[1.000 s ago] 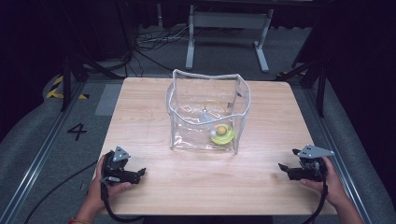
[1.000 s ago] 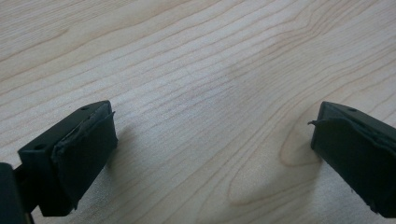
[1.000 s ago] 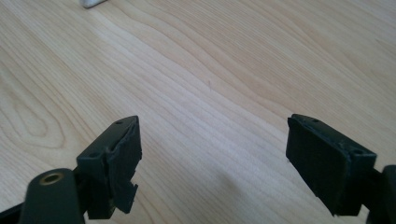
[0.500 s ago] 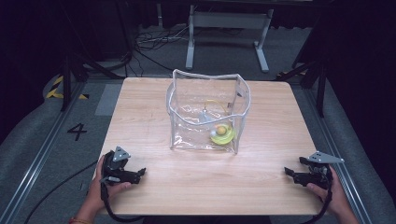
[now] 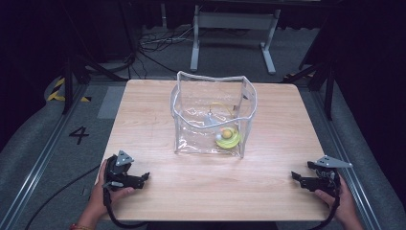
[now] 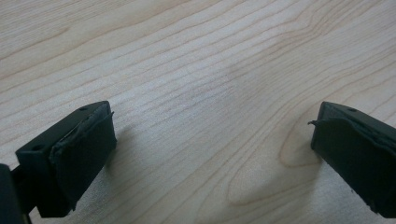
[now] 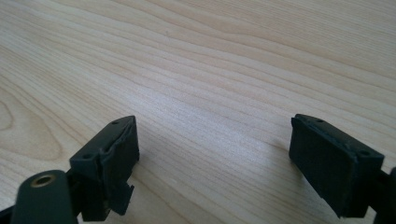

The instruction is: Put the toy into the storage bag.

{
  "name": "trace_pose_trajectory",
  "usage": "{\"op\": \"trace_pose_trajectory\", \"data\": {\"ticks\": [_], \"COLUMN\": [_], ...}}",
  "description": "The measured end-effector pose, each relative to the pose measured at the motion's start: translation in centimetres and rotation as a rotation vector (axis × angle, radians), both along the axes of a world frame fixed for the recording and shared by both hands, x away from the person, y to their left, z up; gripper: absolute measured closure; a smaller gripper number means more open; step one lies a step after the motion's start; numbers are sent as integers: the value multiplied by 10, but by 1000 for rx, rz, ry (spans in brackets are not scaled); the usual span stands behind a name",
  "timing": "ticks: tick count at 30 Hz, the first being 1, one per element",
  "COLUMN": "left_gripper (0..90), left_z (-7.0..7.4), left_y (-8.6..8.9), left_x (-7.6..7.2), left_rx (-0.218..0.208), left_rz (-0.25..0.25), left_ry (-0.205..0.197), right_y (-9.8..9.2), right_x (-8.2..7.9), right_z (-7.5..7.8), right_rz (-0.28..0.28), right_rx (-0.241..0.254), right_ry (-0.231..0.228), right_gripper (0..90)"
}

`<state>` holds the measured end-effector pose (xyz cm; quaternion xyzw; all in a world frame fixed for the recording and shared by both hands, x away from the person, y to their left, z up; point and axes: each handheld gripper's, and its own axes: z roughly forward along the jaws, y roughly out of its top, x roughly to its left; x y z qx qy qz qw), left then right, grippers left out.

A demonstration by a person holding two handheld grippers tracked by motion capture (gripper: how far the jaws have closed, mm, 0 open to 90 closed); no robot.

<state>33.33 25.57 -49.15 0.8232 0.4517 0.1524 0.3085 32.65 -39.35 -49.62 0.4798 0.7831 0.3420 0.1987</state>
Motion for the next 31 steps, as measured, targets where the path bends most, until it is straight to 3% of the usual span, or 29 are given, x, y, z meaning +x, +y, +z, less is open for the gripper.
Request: {"op": "trace_pose_trajectory", "data": {"ticks": [31], "left_gripper": [2], "left_z": [-1], "left_y": [-2], "left_x": [0], "left_rx": [-4], "left_rz": [20], "left_ry": [-13], "right_y": [0], "right_x": [0], "right_z": [0], "right_rz": [-1], "right_rx": [0], "right_ry": [0], "right_gripper": [160]}}
